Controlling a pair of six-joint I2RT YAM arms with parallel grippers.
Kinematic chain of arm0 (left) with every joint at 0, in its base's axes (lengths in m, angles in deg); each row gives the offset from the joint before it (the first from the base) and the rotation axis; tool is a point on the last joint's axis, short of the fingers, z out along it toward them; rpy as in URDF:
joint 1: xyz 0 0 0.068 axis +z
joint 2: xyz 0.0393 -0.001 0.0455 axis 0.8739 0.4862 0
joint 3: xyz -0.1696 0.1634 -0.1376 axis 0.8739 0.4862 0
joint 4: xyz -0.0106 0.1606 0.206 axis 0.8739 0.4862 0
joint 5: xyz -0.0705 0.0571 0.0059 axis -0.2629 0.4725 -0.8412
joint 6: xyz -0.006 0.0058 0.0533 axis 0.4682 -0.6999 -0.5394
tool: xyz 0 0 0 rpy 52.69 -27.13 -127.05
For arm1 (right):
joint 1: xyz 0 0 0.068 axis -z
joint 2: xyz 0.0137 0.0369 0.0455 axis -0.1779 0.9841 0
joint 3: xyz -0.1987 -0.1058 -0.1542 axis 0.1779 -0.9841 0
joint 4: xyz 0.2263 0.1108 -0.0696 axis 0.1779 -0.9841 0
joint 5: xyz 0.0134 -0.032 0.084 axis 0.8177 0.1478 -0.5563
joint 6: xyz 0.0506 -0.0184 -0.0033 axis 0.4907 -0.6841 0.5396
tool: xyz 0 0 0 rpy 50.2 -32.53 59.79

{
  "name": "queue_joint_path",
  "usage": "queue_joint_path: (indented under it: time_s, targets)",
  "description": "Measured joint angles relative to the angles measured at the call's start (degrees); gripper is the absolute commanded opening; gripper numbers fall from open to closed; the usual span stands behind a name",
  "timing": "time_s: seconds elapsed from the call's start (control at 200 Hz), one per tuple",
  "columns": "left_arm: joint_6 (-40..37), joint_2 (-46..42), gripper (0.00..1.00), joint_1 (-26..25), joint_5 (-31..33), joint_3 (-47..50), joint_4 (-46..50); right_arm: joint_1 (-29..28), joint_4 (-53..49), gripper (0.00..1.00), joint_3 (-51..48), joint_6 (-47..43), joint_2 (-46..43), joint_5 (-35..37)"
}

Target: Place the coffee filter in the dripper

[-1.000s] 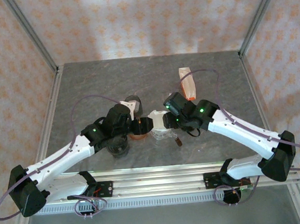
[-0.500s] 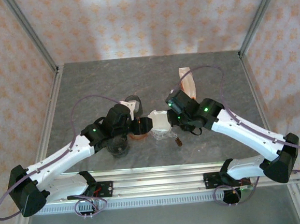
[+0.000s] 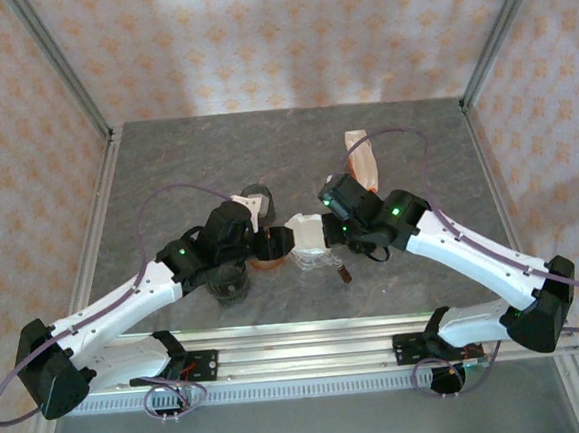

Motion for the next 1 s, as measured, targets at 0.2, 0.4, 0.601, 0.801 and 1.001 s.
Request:
queue_joint_path:
  time_s: [0.2,0.4,0.601,0.801,1.001]
  targets:
    - [0.87,0.02,0.63,0.0,-0.02,0.33,-0.83,0.0,0.0,0.01,0.0,0.0,0.24,-0.33]
    - [1.05,0.0,0.59,0.0,0.02,0.37,-1.79,0.0,0.0,0.01,0.0,0.0,0.24,-0.39]
    - [1.07,0.0,0.47,0.0,0.07,0.39,-1.75,0.0,0.0,0.01,0.0,0.02,0.24,-0.39]
    - [1.01,0.0,0.35,0.0,0.09,0.66,-1.49,0.0,0.0,0.01,0.0,0.02,0.24,-0.35]
    - [0.98,0.09,0.35,0.0,0.09,0.66,-1.18,0.0,-0.02,0.18,0.0,0.11,0.24,-0.13]
